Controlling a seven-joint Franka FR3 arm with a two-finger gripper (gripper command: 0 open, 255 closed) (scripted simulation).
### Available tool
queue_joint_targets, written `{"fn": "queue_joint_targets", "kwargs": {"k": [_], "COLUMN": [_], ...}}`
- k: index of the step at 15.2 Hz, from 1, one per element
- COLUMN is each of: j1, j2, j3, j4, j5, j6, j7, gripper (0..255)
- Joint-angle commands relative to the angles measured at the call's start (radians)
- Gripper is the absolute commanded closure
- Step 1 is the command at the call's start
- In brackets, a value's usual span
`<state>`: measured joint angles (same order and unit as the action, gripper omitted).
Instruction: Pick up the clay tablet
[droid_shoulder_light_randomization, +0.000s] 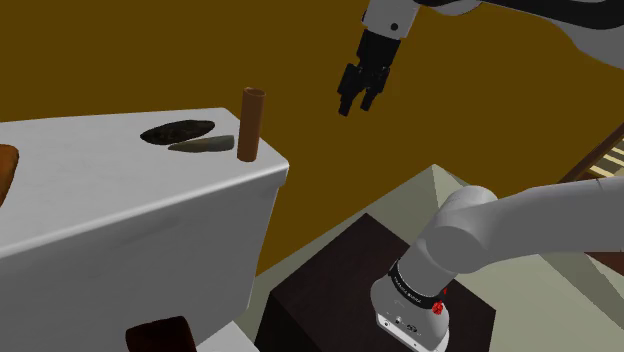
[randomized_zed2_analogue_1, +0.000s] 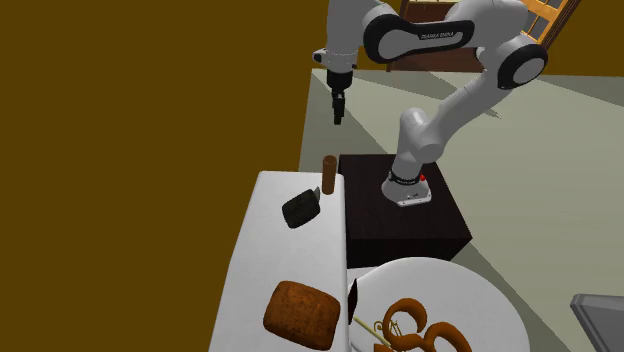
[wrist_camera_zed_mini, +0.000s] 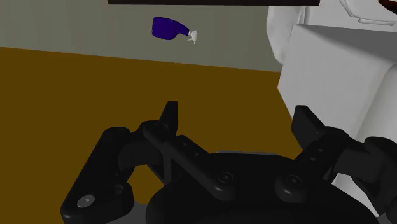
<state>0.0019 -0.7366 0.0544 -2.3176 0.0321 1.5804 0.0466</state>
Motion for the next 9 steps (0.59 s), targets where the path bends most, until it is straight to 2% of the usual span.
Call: {"fn": "queue_joint_targets", "kwargs": {"k": [1, 9], "j1": [0.0, 0.026], "j2": [0.0, -0.192], "j3": [0.0, 0.142], "j4": [0.0, -0.206], "j5": [0.0, 0.257], "j6": [0.0, 0.206], "j7": [0.0, 0.326], "gripper": [0, 0]}}
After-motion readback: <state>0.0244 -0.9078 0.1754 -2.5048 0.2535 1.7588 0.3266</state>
